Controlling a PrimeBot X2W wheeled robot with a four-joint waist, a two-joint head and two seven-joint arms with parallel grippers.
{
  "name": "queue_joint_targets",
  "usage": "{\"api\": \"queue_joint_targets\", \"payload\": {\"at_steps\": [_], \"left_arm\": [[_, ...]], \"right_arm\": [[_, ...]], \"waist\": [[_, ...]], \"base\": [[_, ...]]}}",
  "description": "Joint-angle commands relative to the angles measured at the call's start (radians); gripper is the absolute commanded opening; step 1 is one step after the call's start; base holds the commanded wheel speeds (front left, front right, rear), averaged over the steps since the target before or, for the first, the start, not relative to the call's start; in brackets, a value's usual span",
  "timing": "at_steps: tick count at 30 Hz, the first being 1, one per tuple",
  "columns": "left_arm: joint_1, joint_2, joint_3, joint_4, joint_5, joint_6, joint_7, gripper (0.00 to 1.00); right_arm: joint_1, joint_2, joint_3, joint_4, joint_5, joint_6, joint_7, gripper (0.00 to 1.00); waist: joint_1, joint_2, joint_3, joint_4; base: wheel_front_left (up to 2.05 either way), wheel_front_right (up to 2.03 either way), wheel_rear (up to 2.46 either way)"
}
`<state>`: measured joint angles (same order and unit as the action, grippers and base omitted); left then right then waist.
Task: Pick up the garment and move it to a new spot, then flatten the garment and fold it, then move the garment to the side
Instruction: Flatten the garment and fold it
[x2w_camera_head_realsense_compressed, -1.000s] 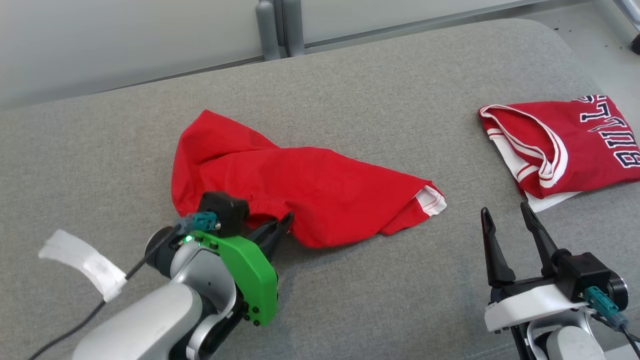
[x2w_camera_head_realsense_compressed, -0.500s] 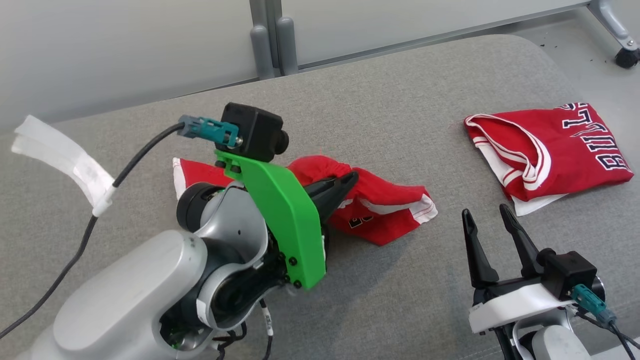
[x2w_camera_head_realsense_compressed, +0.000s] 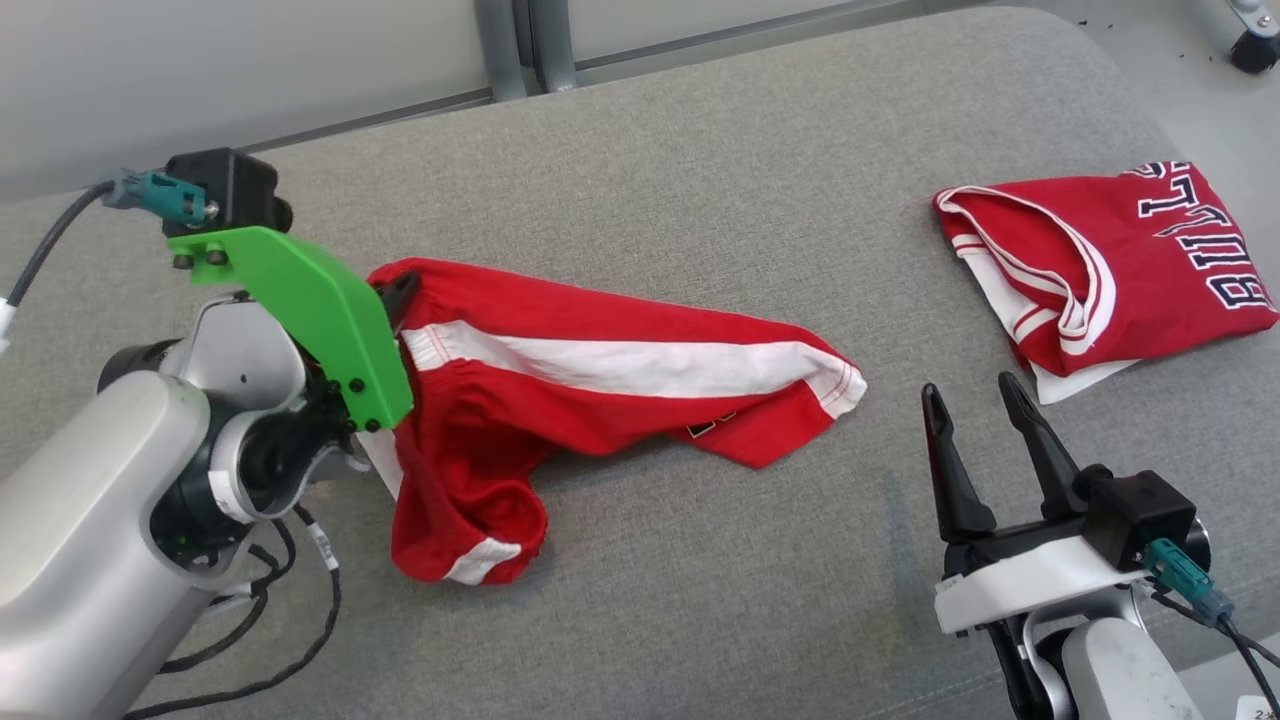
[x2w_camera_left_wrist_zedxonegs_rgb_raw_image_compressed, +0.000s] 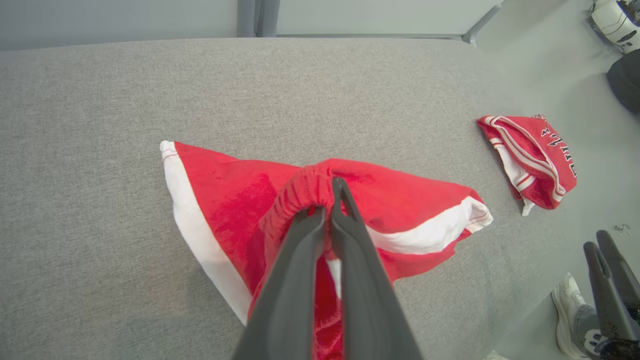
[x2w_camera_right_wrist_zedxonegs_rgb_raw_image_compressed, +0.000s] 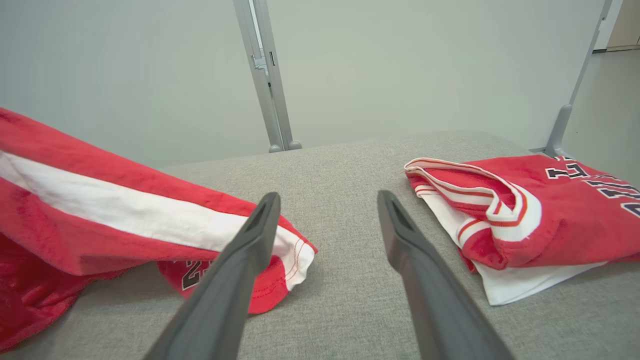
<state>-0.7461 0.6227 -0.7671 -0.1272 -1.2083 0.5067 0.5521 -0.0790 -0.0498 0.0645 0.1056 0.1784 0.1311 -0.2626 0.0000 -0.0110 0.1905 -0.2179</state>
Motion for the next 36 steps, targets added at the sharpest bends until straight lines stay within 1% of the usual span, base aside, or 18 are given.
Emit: {"api": "queue_joint_targets", "payload": {"at_steps": [1,4,6,7,10,13,15,16,18,20,21,22,23,24,27,31,34,36], "left_arm": [[0.008,0.007,0.004,0.018,0.005,-0.015,-0.004,0.0],[0.014,0.016,0.016,0.102,-0.02,-0.07,-0.012,0.0],[0.021,0.009,0.026,0.157,-0.029,-0.098,-0.021,0.02],[0.024,0.007,0.022,0.175,-0.032,-0.115,-0.023,0.09],[0.042,0.0,0.018,0.227,-0.047,-0.159,-0.034,0.2],[0.06,0.0,0.023,0.271,-0.047,-0.19,-0.061,0.24],[0.07,0.009,0.021,0.297,-0.034,-0.205,-0.081,0.22],[0.076,0.01,0.023,0.309,-0.034,-0.214,-0.093,0.23],[0.087,0.009,0.03,0.334,-0.036,-0.229,-0.113,0.2],[0.097,0.0,0.04,0.354,-0.045,-0.243,-0.134,0.2],[0.103,-0.009,0.043,0.362,-0.052,-0.247,-0.143,0.25],[0.109,-0.017,0.048,0.369,-0.06,-0.253,-0.152,0.37],[0.117,-0.028,0.052,0.372,-0.068,-0.255,-0.161,0.95],[0.124,-0.038,0.054,0.372,-0.073,-0.261,-0.17,1.0],[0.145,-0.069,0.063,0.366,-0.085,-0.263,-0.209,1.0],[0.194,-0.101,0.071,0.327,-0.063,-0.255,-0.291,1.0],[0.254,-0.101,0.068,0.273,-0.039,-0.244,-0.361,1.0],[0.295,-0.083,0.047,0.237,0.009,-0.232,-0.405,1.0]], "right_arm": [[-0.013,-0.002,0.001,-0.002,-0.008,-0.001,-0.003,1.0],[-0.027,-0.002,0.001,-0.003,-0.021,-0.001,-0.003,1.0],[-0.034,-0.002,0.001,-0.002,-0.029,-0.001,-0.003,1.0],[-0.034,-0.002,0.001,-0.002,-0.034,-0.001,-0.003,1.0],[-0.039,-0.002,0.005,-0.001,-0.045,-0.001,-0.003,1.0],[-0.039,-0.002,0.001,0.001,-0.058,-0.001,-0.003,1.0],[-0.034,-0.002,-0.004,0.005,-0.071,-0.001,-0.003,1.0],[-0.032,-0.002,-0.007,0.007,-0.077,-0.001,-0.003,1.0],[-0.026,-0.002,-0.014,0.008,-0.089,-0.001,-0.003,1.0],[-0.021,-0.002,-0.02,0.012,-0.099,-0.001,-0.003,1.0],[-0.02,-0.002,-0.022,0.013,-0.101,-0.001,-0.003,1.0],[-0.019,-0.002,-0.021,0.015,-0.106,-0.001,-0.003,1.0],[-0.017,-0.002,-0.019,0.017,-0.108,-0.001,-0.003,1.0],[-0.012,-0.002,-0.022,0.019,-0.107,-0.001,-0.003,1.0],[0.003,-0.002,-0.028,0.027,-0.112,-0.001,-0.003,1.0],[0.039,-0.012,-0.038,0.034,-0.117,-0.001,-0.003,1.0],[0.067,-0.025,-0.054,0.031,-0.117,-0.001,-0.003,1.0],[0.088,-0.037,-0.071,0.023,-0.117,-0.001,-0.003,1.0]], "waist": [[0.0,0.011,0.028,-0.006],[0.0,0.011,0.053,-0.011],[0.0,0.011,0.067,-0.014],[0.0,0.011,0.071,-0.015],[0.0,0.011,0.081,-0.017],[0.0,0.011,0.08,-0.014],[0.0,0.011,0.075,-0.008],[0.0,0.011,0.072,-0.004],[0.0,0.011,0.065,0.005],[0.0,0.011,0.056,0.016],[0.0,0.011,0.052,0.022],[0.0,0.011,0.047,0.027],[0.0,0.011,0.04,0.032],[0.0,0.011,0.031,0.038],[0.0,0.011,0.004,0.061],[0.0,0.011,-0.043,0.092],[0.0,0.011,-0.076,0.122],[0.0,0.011,-0.097,0.148]], "base": [[0.0,0.0,0.0],[0.0,0.0,0.0],[0.0,0.0,0.0],[0.0,0.0,0.0],[0.0,0.0,0.0],[0.0,0.0,0.0],[0.0,0.0,0.0],[0.0,0.0,0.0],[0.0,0.0,0.0],[0.0,0.0,0.0],[0.0,0.0,0.0],[0.0,0.0,0.0],[0.0,0.0,0.0],[0.0,0.0,0.0],[0.0,0.0,0.0],[0.0,0.0,0.0],[0.0,0.0,0.0],[0.0,0.0,0.0]]}}
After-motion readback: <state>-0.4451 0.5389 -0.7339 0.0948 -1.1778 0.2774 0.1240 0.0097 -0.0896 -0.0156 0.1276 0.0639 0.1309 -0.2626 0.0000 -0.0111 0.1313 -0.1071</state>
